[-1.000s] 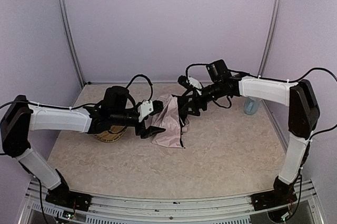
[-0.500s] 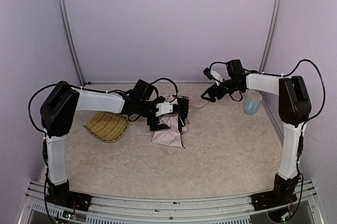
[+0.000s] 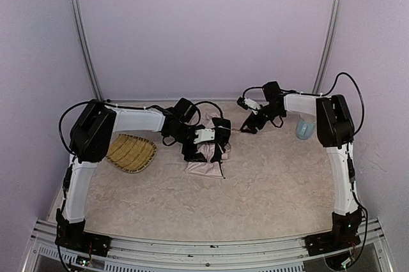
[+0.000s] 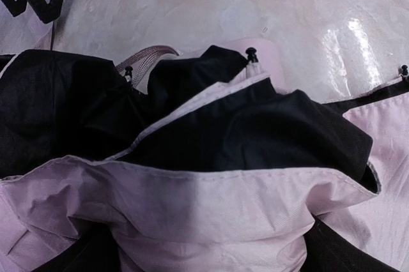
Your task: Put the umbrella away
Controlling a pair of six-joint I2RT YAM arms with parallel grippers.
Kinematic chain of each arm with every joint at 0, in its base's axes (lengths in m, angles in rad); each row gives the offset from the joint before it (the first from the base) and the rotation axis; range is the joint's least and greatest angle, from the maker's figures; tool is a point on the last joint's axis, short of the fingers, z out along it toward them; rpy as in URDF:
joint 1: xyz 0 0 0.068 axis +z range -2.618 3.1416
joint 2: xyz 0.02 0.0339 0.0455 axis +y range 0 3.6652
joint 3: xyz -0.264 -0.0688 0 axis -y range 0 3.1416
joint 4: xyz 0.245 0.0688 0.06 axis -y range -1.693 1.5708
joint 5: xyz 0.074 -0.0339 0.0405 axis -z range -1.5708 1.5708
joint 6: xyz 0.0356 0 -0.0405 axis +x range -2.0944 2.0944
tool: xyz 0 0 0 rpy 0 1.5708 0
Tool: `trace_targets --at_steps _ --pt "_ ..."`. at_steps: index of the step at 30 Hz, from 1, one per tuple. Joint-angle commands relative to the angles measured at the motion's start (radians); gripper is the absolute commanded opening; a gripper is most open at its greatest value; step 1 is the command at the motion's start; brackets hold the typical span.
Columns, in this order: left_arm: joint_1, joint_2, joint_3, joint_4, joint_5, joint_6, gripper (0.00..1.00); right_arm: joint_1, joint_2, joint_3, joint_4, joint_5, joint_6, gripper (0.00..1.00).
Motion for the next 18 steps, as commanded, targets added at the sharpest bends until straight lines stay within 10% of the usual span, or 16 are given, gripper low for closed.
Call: trace_targets --at_steps 1,10,18 --pt "-0.042 0.119 0.012 -0.202 -0.05 0.006 0.87 0.014 0.033 0.028 -0.041 -0.01 -0.116 0.85" --pt "-0.062 0.16 0.029 -0.23 -0.044 -0.003 0.38 0.038 0.075 0.036 0.018 0.031 -0.177 0.79" --pt "-0.056 0.087 -0.044 -0.099 -0.029 -0.052 0.0 0.043 0.09 0.056 -0.011 0.014 -0.218 0.27"
